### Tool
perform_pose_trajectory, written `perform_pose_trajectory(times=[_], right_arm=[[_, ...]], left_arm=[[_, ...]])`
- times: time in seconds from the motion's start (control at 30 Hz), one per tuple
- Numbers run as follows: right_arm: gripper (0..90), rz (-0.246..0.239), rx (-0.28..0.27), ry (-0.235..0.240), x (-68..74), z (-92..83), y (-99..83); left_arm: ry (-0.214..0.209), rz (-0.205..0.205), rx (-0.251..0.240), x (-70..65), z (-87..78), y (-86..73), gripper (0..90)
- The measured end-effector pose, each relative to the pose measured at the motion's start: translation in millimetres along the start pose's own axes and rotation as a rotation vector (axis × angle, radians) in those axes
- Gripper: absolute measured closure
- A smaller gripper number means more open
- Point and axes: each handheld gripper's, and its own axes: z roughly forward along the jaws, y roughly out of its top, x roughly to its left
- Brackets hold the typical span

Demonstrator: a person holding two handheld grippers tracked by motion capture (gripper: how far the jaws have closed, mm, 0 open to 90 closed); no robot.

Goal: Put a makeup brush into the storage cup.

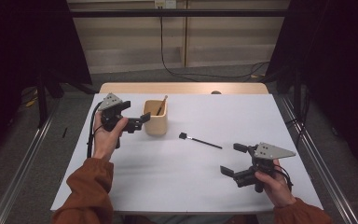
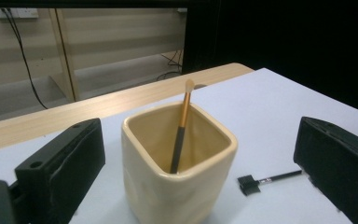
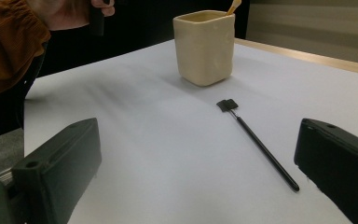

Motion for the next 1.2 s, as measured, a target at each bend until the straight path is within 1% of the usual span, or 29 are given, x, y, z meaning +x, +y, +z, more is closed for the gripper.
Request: perform_pose_trajectory(times=[0.03,0.13,0.2,0.27,0.33,0.37,0.47,0.53,0.57,0.63,0.73,0.77,0.8,0.87,0.93,0.97,1.03,1.1,1.13,1.2], right_arm=[[0.0,-0.001,0.000,0.001,-0.1,0.1,0.0],[0.0,-0.001,0.004,-0.002,-0.5,0.3,-0.1],[0.0,-0.001,0.002,-0.004,-0.6,0.4,-0.1],[0.0,0.000,0.001,-0.005,-0.7,0.3,-0.1],[0.0,0.001,0.002,-0.005,-0.7,0.2,-0.2],[0.0,0.002,0.001,-0.006,-0.7,0.0,-0.2],[0.0,0.002,-0.001,-0.005,-0.7,-0.6,0.0],[0.0,0.002,-0.001,-0.007,-0.7,-0.8,0.1],[0.0,0.002,-0.001,-0.006,-0.7,-0.8,0.1],[0.0,0.002,-0.001,-0.007,-0.7,-0.7,0.1],[0.0,0.000,0.003,-0.007,-0.9,0.1,-0.2],[0.0,0.000,0.003,-0.007,-0.7,0.2,-0.2],[0.0,0.000,0.002,-0.007,-0.6,0.1,-0.1],[0.0,0.001,0.000,-0.006,-0.7,-0.2,-0.1],[0.0,0.002,0.001,-0.009,-0.9,-0.3,0.0],[0.0,0.001,-0.001,-0.008,-0.9,-0.4,0.1],[0.0,0.000,-0.002,-0.008,-0.9,-0.4,0.2],[0.0,-0.001,-0.002,-0.006,-1.1,-0.1,0.2],[0.0,0.000,0.000,-0.006,-1.1,0.1,0.2],[0.0,-0.001,0.002,-0.007,-0.9,0.7,0.3]], left_arm=[[0.002,0.010,0.003,-1.6,-1.3,-0.7,2.5],[-0.009,-0.008,-0.028,-5.2,-6.0,-1.6,2.2],[-0.010,0.004,-0.027,-7.4,-9.4,-1.2,2.1],[-0.018,0.007,-0.037,-10.3,-12.2,-1.0,2.0],[-0.016,0.017,-0.035,-14.4,-15.2,-1.6,1.9],[-0.012,0.028,-0.033,-15.8,-16.7,-2.6,1.9],[-0.015,0.011,-0.039,-18.9,-21.0,-8.4,1.9],[-0.022,0.013,-0.036,-20.3,-23.6,-12.9,1.9],[-0.014,0.014,-0.039,-20.8,-25.6,-14.4,1.9],[-0.013,-0.003,-0.066,-21.5,-29.0,-18.1,1.9],[0.003,0.016,-0.055,-24.5,-32.1,-22.5,2.0],[-0.002,0.013,-0.061,-25.0,-33.5,-23.9,2.0],[-0.004,0.000,-0.062,-26.4,-34.9,-25.2,2.0],[0.003,0.021,-0.053,-28.0,-37.6,-27.4,1.9],[-0.004,0.013,-0.057,-29.8,-40.0,-29.6,1.9],[-0.001,0.018,-0.052,-30.5,-42.0,-30.3,1.9],[-0.002,0.013,-0.051,-31.9,-45.1,-31.9,1.9],[0.009,0.016,-0.045,-33.1,-48.7,-33.3,2.0],[0.010,0.008,-0.052,-34.3,-50.1,-34.2,2.0],[0.007,0.013,-0.053,-36.8,-53.9,-35.9,2.1]])
